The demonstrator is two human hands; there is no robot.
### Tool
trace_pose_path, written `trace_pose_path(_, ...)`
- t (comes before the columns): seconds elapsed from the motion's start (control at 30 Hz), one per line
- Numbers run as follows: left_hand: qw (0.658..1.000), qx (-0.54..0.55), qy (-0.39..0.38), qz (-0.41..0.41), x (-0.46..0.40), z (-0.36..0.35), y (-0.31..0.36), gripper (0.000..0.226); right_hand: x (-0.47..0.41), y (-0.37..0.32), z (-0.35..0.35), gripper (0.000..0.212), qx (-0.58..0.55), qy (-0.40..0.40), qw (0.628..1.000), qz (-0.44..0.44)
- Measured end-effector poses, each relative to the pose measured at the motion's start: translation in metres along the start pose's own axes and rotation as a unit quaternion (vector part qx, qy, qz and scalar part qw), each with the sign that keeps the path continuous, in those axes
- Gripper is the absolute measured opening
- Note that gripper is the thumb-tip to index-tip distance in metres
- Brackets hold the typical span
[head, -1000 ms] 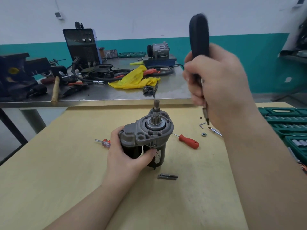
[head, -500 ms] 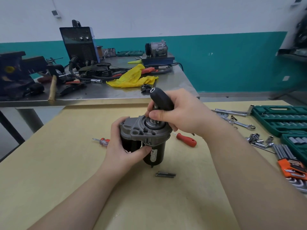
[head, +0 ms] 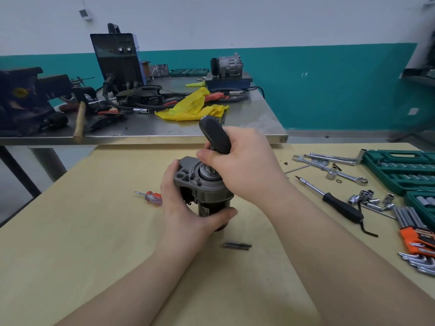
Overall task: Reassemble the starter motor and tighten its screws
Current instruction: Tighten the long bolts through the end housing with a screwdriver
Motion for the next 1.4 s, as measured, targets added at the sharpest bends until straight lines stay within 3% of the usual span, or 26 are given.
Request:
trace_pose_path(0.13,0.998,0.052,-0.022,0.012,-0.010,-0.004,-0.010,0.136,0.005,-0.007,-0.007,0.023,0.012,0.025,1.000,-0.008)
trace_pose_path(0.33,0.995,0.084,-0.045,-0.022,-0.023,0.005,-0.020,0.123,0.002,-0.009,0.003,0.023,-0.085,-0.055,0.992,-0.073)
trace_pose_path(0.5,0.993,0.085,-0.068,-0.037,-0.024,0.010,-0.020,0.123,-0.020,0.032,0.045,0.023,-0.062,0.033,0.988,-0.135)
trace_pose_path(0.53,0.993,0.086,-0.072,-0.040,-0.024,0.010,-0.019,0.123,-0.022,0.047,0.044,0.015,-0.047,0.019,0.983,-0.175)
trace_pose_path(0.6,0.992,0.087,-0.076,-0.043,-0.023,0.009,-0.019,0.121,-0.018,0.080,0.035,0.020,0.020,-0.039,0.967,-0.252)
trace_pose_path(0.73,0.992,0.094,-0.071,-0.035,-0.024,0.009,-0.021,0.121,-0.006,0.116,0.009,0.018,0.108,-0.143,0.938,-0.296)
trace_pose_path(0.9,0.991,0.107,-0.075,-0.041,-0.024,0.008,-0.022,0.120,-0.004,0.130,-0.008,0.018,0.195,-0.181,0.920,-0.287)
trace_pose_path(1.0,0.989,0.119,-0.075,-0.041,-0.022,0.008,-0.023,0.119,-0.004,0.133,-0.006,0.020,0.327,-0.192,0.891,-0.248)
trace_pose_path(1.2,0.990,0.112,-0.066,-0.046,-0.023,0.009,-0.025,0.123,-0.007,0.135,-0.006,0.028,0.474,-0.188,0.838,-0.194)
trace_pose_path(1.3,0.991,0.112,-0.065,-0.039,-0.024,0.010,-0.030,0.126,-0.008,0.122,-0.004,0.018,0.457,-0.205,0.849,-0.167)
trace_pose_path(1.4,0.990,0.119,-0.066,-0.032,-0.026,0.013,-0.038,0.128,0.000,0.104,-0.012,0.016,0.327,-0.301,0.884,-0.143)
Point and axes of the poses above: each hand's wrist, its own x-axis away from the middle knuckle, its own z-axis out of the back of the hand, y = z × x, the point moved 6 cm from there along -x, towards the middle knuckle, and after that the axes turned 5 degrees about -x, right-handed, at the moved point
